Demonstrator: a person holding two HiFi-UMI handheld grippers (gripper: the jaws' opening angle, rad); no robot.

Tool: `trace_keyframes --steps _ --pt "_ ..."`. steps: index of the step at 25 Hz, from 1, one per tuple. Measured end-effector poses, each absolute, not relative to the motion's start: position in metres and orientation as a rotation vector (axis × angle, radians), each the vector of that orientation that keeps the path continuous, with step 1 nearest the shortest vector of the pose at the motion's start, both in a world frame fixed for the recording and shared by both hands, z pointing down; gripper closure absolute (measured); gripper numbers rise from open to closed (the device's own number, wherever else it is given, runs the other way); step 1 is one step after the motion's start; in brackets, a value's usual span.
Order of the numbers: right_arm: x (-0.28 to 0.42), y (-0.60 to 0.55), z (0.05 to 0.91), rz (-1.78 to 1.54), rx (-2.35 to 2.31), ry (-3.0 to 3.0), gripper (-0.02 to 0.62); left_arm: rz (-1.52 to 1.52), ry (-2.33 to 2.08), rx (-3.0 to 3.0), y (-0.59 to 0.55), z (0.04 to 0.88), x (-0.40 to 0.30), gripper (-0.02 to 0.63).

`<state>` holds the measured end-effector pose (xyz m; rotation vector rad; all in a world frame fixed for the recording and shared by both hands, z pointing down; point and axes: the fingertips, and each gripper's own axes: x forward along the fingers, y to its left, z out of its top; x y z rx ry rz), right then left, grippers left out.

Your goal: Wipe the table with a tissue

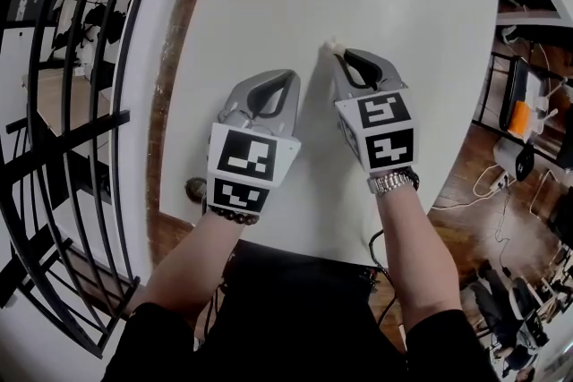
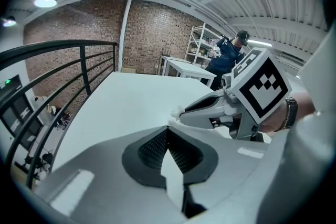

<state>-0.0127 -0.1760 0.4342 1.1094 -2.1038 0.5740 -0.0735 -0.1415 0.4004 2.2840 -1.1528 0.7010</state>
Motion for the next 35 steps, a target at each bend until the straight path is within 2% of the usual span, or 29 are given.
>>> trace_keyframes --steps 16,35 --pt "0.031 -0.207 0.444 0.547 1.224 -2.046 0.561 0.719 -1.15 2.274 -0.143 0.408 -0.072 0.594" --pt "0.01 -0.205 0.456 0.524 1.164 -2.056 0.561 0.725 -1.147 2.262 -0.141 0.415 -0.075 0.594"
